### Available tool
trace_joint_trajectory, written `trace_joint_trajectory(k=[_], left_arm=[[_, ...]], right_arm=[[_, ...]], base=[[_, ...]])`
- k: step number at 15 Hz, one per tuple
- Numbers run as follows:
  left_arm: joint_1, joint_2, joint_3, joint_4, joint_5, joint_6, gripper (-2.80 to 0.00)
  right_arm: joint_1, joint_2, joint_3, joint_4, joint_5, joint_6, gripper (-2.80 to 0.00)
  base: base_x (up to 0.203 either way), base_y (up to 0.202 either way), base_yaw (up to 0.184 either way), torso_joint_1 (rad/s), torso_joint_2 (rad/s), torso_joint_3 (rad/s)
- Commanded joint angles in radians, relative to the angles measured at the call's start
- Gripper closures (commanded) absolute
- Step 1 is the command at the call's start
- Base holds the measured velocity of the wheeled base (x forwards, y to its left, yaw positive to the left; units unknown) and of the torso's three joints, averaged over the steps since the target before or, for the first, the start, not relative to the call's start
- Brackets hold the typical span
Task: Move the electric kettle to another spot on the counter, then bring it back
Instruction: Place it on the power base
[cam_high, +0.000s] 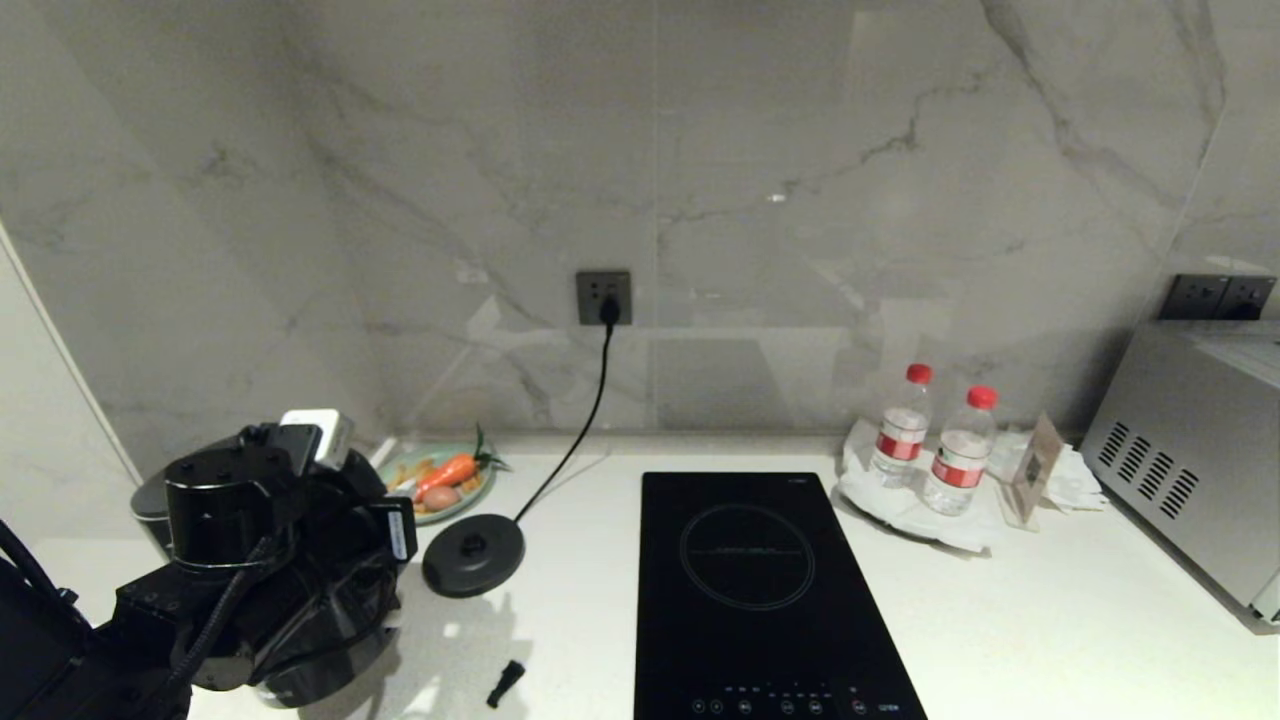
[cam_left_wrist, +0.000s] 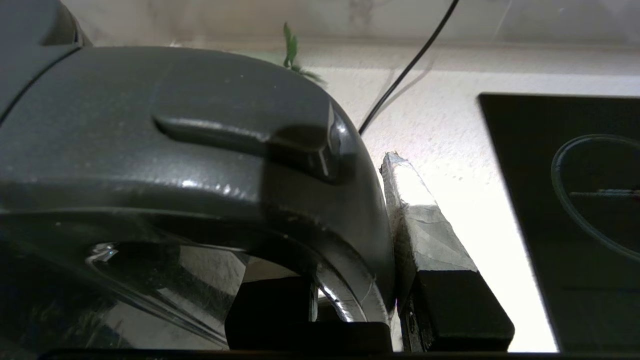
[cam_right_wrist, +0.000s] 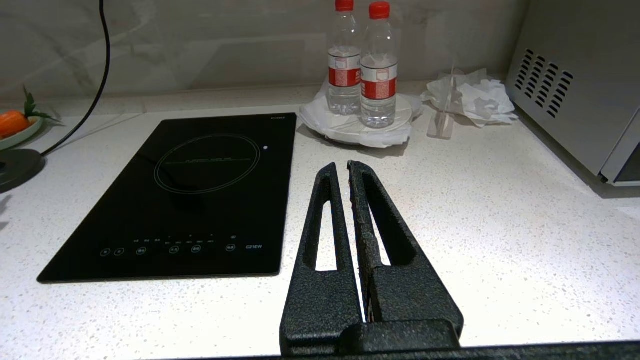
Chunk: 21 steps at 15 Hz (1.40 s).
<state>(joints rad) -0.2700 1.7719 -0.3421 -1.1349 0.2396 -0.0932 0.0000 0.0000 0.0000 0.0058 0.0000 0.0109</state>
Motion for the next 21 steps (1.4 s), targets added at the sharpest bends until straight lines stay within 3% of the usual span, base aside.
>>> trace_joint_trajectory(k=[1,8,11,15,21], left_arm=[[-0.010,0.016,0.007,-0.029,-0.002,0.002,0.00],[-0.034,0.040,-0.045,-0.063,0.009,0.000,0.00],[-0.069,0.052,-0.073,-0.055,0.011,0.001,0.00],[-0.138,0.094,-0.181,0.000,0.085,0.001,0.00],[-0.173,0.125,-0.213,-0.002,0.081,0.006,0.00]], right_arm=[[0.000,0.002,0.000,0.000,0.000,0.000,0.00],[0.000,0.002,0.000,-0.001,0.002,-0.008,0.00],[0.000,0.000,0.001,-0.002,0.002,-0.008,0.00],[0.000,0.001,0.000,-0.003,0.002,-0.008,0.00],[0.000,0.001,0.000,-0.003,0.002,-0.008,0.00]], base=[[0.000,0.000,0.000,0.000,0.00,0.000],[0.000,0.000,0.000,0.000,0.00,0.000],[0.000,0.000,0.000,0.000,0.00,0.000],[0.000,0.000,0.000,0.000,0.00,0.000],[0.000,0.000,0.000,0.000,0.00,0.000]])
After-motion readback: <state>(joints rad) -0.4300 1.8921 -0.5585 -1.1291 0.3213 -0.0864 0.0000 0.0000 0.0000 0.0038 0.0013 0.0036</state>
